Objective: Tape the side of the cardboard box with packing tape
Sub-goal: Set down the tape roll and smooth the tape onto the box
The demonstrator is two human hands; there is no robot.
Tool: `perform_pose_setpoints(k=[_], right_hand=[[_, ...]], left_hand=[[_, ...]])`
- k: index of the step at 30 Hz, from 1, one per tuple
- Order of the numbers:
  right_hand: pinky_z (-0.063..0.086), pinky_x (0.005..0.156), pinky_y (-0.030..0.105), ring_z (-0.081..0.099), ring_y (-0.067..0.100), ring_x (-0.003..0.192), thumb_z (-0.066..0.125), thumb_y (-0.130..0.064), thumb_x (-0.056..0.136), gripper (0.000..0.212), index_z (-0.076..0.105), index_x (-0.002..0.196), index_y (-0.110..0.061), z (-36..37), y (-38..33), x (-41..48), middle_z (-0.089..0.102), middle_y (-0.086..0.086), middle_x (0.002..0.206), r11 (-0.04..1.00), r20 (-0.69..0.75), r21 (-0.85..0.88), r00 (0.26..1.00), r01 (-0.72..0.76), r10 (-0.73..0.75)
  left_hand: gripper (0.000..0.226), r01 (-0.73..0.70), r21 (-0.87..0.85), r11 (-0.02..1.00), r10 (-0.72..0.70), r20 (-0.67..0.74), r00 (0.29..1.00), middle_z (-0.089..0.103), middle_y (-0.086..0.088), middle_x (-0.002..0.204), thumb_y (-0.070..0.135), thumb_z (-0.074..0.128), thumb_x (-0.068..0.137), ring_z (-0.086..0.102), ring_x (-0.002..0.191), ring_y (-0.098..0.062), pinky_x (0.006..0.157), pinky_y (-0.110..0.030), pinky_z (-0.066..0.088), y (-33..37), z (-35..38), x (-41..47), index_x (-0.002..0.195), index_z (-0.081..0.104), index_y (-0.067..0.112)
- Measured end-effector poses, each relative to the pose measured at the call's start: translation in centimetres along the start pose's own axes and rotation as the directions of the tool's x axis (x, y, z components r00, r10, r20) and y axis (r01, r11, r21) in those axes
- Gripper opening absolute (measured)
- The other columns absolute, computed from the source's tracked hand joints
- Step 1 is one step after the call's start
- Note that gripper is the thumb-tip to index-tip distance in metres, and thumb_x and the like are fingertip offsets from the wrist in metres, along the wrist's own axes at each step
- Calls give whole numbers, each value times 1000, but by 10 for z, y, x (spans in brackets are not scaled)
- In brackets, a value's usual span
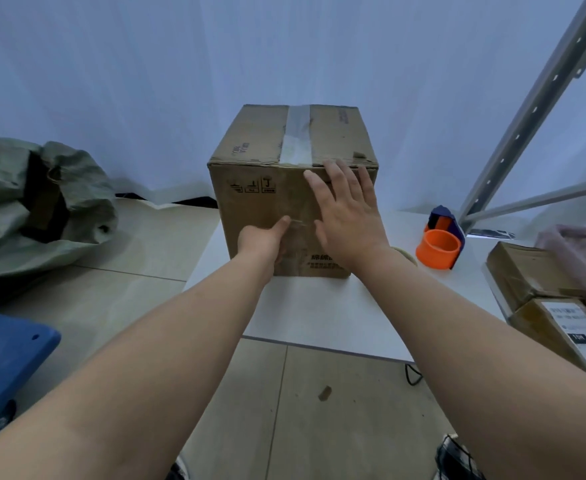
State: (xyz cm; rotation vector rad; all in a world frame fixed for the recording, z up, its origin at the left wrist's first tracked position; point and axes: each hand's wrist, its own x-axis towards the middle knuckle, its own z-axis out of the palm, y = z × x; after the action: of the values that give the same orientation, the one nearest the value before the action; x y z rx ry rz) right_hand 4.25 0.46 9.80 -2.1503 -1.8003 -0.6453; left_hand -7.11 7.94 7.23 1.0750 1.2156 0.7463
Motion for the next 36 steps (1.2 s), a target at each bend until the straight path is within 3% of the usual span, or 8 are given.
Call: perform_pose_setpoints(k=[3,6,10,14,20,25,31,36], right_hand=[[-8,117,42,0,24,147,47,-14,88,73,8,150,-18,2,5,3,9,8,159,1000,63,-2,998,-16,16],[-7,117,43,2,24,147,49,-17,89,74,7,150,-17,3,8,7,10,8,159,1000,32,9,999,-19,19],[-8,117,43,3,23,147,47,-37,93,71,8,150,-17,3,6,19,10,7,159,999,9,38,1000,-1,0],[0,117,46,19,26,144,38,-45,96,56,20,147,-31,11,-2,34,24,5,156,998,-32,56,999,-12,14],[14,101,40,51,30,122,48,-35,93,39,50,132,-30,23,-3,43,60,7,129,994,-209,91,974,-68,85],[13,102,41,50,30,122,48,-34,94,40,49,133,-29,26,-3,40,59,8,129,995,-219,76,973,-63,78],[9,111,44,37,28,133,41,-37,97,42,41,138,-32,20,-5,39,50,6,139,986,-130,132,985,-100,117],[16,109,45,38,25,130,35,-55,93,44,52,129,-35,3,-11,49,53,1,137,967,-68,195,981,-166,182]], left_hand=[[23,10,-67,998,-13,-37,999,65,-7,84,27,70,85,62,73,-22,70,-31,57,0,2,5,92,60,7],[19,-9,-83,997,8,-12,1000,63,-6,74,18,65,89,59,63,-15,59,-21,52,2,4,6,75,59,8],[17,-29,-56,998,30,7,1000,65,-5,76,15,61,92,61,70,-15,71,-24,53,0,2,8,76,60,10],[20,-68,32,997,66,48,997,64,-4,83,17,59,93,58,70,-13,57,-20,42,-3,-4,6,73,55,14],[22,-143,110,984,130,114,985,63,-9,79,14,58,92,56,74,-20,67,-27,41,-4,-11,-5,70,54,15],[24,-189,128,974,164,181,970,63,-6,72,10,57,91,59,74,-21,76,-34,40,-1,-19,-11,67,55,15],[20,-211,136,968,172,252,952,64,-6,72,7,57,92,61,66,-16,61,-24,45,1,-34,-12,73,56,11],[18,-162,163,973,117,252,960,65,-3,73,11,60,92,57,64,-14,56,-20,44,-1,-33,-10,74,56,13]])
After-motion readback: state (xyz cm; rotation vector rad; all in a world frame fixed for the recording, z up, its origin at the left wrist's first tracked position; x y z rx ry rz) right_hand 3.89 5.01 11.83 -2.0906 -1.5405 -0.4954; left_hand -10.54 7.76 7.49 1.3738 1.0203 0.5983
